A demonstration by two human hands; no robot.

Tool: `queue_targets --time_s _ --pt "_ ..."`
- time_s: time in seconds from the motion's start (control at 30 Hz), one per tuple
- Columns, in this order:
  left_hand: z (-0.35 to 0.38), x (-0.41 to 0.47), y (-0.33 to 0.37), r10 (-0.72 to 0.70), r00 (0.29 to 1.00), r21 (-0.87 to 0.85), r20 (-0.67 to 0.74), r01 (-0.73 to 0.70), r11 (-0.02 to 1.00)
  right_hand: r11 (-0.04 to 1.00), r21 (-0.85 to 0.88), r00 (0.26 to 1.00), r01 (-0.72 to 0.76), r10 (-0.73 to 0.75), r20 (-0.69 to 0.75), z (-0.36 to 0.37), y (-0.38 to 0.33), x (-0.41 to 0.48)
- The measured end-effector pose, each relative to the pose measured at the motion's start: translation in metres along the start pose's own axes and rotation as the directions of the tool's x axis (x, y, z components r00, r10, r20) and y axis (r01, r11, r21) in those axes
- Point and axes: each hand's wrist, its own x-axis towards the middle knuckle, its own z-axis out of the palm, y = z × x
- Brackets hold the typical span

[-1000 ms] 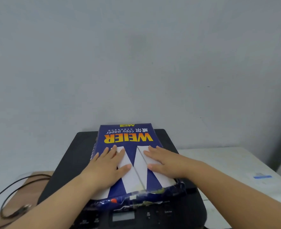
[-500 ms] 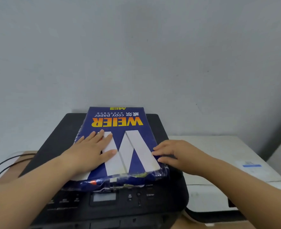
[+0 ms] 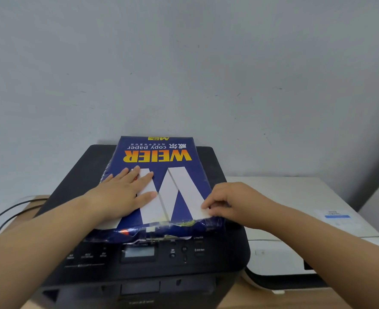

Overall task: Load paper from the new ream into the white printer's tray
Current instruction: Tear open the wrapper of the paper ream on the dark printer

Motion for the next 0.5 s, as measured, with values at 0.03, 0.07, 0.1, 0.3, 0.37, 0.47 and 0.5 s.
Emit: queue_targets --time_s 0.03,0.07,0.1,0.3,0.37,0.47,0.5 --pt "0.000 0.000 0.000 0.000 1.000 0.000 0.000 0.000 1.000 1.000 0.020 1.000 -0.008 0.007 0.015 0.000 0.000 0.001" --pt "0.000 0.000 0.000 0.000 1.000 -0.001 0.001 0.000 1.000 0.999 0.034 1.000 -0.011 0.010 0.026 -0.001 0.000 0.002" --pt "0.000 0.000 0.000 -0.001 1.000 -0.002 0.002 0.001 1.000 0.999 0.047 0.999 -0.012 0.010 0.033 -0.001 0.000 0.003" --pt "0.000 0.000 0.001 -0.003 1.000 -0.002 0.002 0.003 1.000 0.998 0.066 0.994 -0.024 0.016 0.109 -0.004 -0.002 0.011" --pt "0.000 0.000 0.000 -0.004 1.000 0.002 0.007 0.004 1.000 0.999 0.048 0.987 -0.025 0.017 0.157 -0.006 -0.003 0.012" --pt "0.000 0.001 0.000 -0.006 1.000 0.006 0.007 0.006 1.000 0.999 -0.006 0.987 0.047 -0.046 0.154 -0.011 -0.002 0.011" --pt "0.000 0.001 0.000 -0.006 1.000 0.006 0.008 0.006 1.000 0.994 -0.036 0.989 0.098 -0.094 0.113 -0.011 -0.001 0.010"
